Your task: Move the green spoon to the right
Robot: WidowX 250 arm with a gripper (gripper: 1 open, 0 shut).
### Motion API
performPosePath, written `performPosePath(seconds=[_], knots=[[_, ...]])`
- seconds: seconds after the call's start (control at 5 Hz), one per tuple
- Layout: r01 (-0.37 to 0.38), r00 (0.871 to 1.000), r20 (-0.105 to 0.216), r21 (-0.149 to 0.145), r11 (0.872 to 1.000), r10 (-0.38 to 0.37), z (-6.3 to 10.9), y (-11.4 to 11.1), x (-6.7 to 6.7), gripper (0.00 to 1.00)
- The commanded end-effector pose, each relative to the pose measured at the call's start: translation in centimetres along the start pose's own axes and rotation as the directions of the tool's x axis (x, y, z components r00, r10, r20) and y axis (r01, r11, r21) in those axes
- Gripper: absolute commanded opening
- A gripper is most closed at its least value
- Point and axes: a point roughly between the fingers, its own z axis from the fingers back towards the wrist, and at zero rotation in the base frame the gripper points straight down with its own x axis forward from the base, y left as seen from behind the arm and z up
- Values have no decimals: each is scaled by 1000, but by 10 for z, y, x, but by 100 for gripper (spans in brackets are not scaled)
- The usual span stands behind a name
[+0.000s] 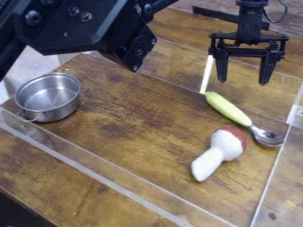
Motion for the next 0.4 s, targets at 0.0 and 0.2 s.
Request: performPosePath(seconds=[0.0, 0.2], knots=[[26, 1000, 2, 27, 999, -26, 25, -37, -8, 100], [33, 999, -20, 48, 998, -32, 23, -49, -11, 100]])
